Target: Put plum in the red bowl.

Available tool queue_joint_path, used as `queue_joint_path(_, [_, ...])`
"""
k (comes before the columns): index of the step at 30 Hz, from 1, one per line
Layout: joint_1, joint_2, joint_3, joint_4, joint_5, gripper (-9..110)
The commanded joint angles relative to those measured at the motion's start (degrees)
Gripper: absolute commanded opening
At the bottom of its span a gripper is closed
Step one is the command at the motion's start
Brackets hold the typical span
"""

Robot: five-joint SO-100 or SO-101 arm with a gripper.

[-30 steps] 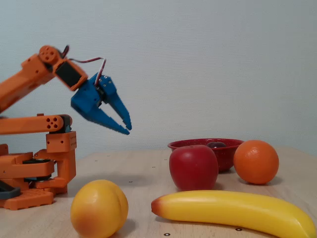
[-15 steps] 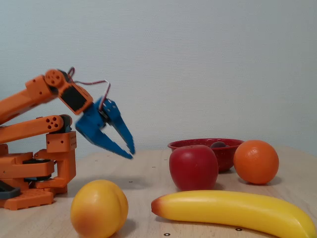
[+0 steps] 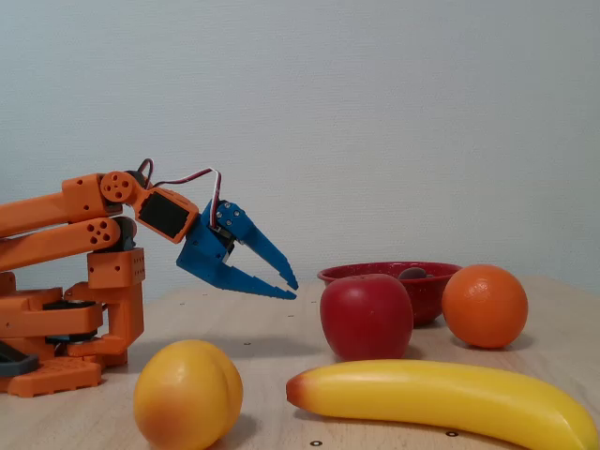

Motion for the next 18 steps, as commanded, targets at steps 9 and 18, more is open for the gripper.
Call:
queue_joint_path(9, [1.1, 1.2, 2.5, 3.7, 4.3, 0])
queue_joint_path(18, [1.2, 1.2, 2.5, 3.9, 5.3, 0])
